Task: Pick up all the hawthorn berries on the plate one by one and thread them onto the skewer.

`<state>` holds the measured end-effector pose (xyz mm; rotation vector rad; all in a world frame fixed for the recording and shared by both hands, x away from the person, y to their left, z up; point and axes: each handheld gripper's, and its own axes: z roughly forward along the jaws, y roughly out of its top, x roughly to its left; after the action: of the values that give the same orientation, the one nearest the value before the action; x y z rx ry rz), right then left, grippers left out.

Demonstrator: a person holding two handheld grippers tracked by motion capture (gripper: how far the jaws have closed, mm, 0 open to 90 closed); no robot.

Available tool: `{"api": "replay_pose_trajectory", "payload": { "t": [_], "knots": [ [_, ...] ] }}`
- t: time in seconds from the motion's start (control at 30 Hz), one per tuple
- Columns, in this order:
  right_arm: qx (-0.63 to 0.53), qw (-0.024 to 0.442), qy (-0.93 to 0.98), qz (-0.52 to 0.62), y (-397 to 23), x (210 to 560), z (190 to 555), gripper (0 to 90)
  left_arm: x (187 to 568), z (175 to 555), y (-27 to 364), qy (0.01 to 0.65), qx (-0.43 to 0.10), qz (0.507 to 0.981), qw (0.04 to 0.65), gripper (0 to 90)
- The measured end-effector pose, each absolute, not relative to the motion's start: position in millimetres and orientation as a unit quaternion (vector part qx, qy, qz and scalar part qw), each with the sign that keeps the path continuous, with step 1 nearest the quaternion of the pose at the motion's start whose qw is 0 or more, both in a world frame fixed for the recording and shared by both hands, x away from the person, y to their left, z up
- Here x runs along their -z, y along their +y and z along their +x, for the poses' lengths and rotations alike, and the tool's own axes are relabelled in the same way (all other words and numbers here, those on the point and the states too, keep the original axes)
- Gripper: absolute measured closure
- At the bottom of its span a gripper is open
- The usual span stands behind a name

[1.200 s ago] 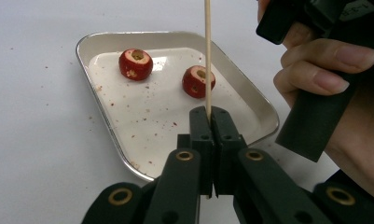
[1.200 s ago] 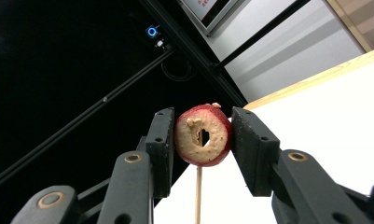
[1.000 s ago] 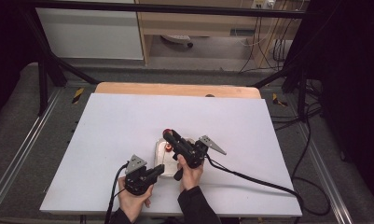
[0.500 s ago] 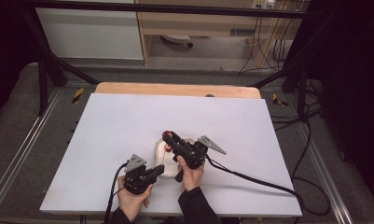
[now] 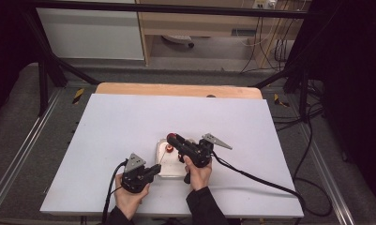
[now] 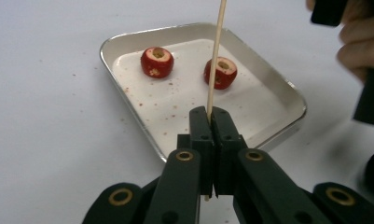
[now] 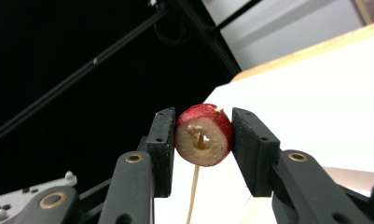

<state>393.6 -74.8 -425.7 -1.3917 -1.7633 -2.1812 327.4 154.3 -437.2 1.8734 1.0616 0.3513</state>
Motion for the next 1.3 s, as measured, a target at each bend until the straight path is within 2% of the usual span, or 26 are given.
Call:
{"api": "replay_pose_trajectory", "payload": {
  "t": [0.23, 0.47, 0.77, 1.07, 1.3],
  "knots": [
    [0.695, 0.022, -0.561, -0.448, -75.7, 424.3, 396.5, 61.9, 435.1, 323.6, 150.5, 0.41, -0.171, 0.773, 0.453, 88.8],
    [0.701, 0.022, -0.551, -0.452, -74.6, 426.1, 397.9, 62.1, 433.4, 321.4, 148.9, 0.403, -0.176, 0.774, 0.455, 89.0],
    [0.719, -0.004, -0.529, -0.451, -78.7, 417.1, 400.0, 62.2, 437.0, 322.4, 152.7, 0.42, -0.146, 0.766, 0.464, 89.0],
    [0.721, 0.0, -0.531, -0.445, -77.2, 420.9, 400.6, 62.1, 440.0, 319.6, 148.3, 0.426, -0.129, 0.763, 0.469, 88.9],
    [0.723, 0.027, -0.518, -0.456, -79.4, 417.1, 403.3, 62.0, 439.2, 317.2, 148.6, 0.429, -0.113, 0.763, 0.47, 88.9]
  ]
}}
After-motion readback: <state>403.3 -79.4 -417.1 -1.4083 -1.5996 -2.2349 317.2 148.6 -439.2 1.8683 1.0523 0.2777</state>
